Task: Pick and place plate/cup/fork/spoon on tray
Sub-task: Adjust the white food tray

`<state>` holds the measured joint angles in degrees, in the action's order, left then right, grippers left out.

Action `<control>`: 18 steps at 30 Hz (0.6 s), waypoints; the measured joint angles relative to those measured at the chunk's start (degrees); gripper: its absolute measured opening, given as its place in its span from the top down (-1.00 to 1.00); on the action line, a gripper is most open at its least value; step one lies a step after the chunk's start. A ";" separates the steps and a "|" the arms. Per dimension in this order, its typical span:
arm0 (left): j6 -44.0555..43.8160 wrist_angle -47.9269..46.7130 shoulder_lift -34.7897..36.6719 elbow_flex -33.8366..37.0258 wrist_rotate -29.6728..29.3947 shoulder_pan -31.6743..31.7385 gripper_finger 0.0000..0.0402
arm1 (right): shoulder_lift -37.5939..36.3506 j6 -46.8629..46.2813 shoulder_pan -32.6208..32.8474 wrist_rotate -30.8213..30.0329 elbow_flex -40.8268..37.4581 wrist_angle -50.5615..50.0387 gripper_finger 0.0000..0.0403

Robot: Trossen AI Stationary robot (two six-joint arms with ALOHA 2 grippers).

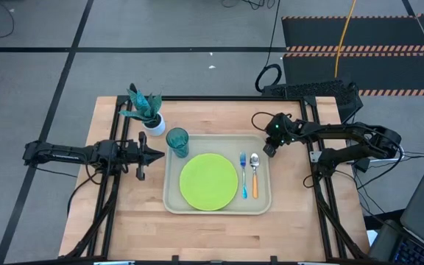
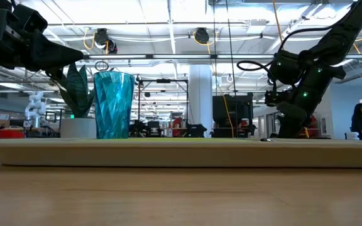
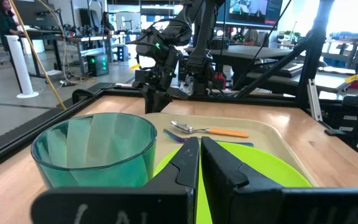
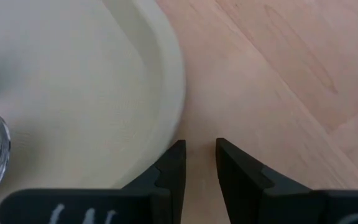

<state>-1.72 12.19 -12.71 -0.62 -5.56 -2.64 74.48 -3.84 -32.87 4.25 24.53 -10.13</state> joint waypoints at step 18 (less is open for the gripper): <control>0.00 0.00 0.00 0.00 0.00 0.01 0.89 | -0.99 1.26 0.91 -0.43 -0.02 -0.24 0.60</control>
<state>-1.72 12.19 -12.71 -0.62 -5.56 -2.63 73.48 -2.58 -31.97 3.83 24.51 -10.38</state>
